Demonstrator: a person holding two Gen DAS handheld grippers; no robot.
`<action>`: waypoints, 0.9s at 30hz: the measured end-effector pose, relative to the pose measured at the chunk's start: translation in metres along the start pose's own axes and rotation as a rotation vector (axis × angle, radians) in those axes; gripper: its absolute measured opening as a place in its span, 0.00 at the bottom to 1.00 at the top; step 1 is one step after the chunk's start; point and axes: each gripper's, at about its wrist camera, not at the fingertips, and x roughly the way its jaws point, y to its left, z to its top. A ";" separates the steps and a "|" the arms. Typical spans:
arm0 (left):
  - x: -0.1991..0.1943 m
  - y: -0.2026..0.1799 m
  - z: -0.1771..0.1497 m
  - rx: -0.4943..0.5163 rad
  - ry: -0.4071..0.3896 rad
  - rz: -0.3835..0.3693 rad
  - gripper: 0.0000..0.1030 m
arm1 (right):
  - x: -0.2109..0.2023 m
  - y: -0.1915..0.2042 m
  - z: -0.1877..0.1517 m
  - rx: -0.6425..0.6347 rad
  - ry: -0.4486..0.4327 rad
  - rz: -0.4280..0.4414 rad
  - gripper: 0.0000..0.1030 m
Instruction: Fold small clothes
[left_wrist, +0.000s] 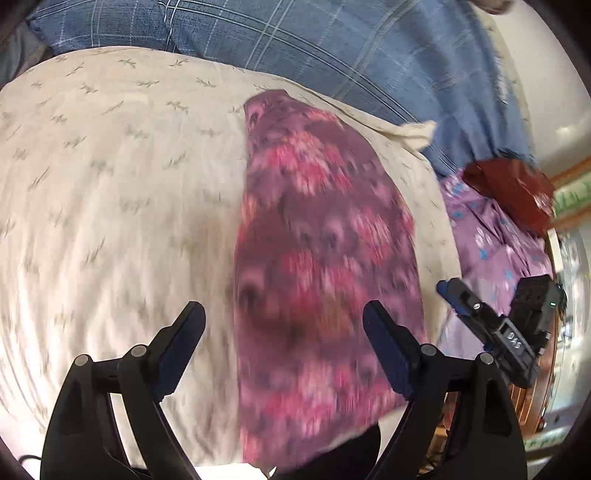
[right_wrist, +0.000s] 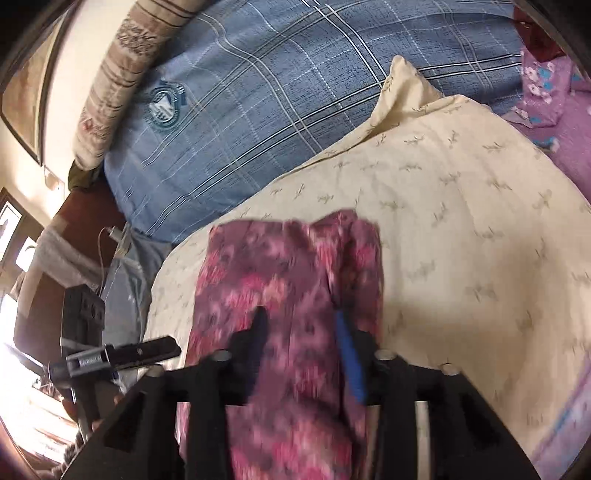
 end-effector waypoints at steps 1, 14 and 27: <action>0.001 0.000 -0.008 0.004 0.007 -0.006 0.85 | -0.006 -0.002 -0.013 0.003 0.011 0.002 0.51; 0.034 -0.007 -0.068 0.049 0.080 0.147 0.74 | -0.013 -0.009 -0.056 -0.011 -0.021 -0.164 0.00; 0.000 -0.028 -0.078 0.134 -0.050 0.198 0.74 | -0.047 -0.004 -0.084 0.071 -0.069 0.015 0.58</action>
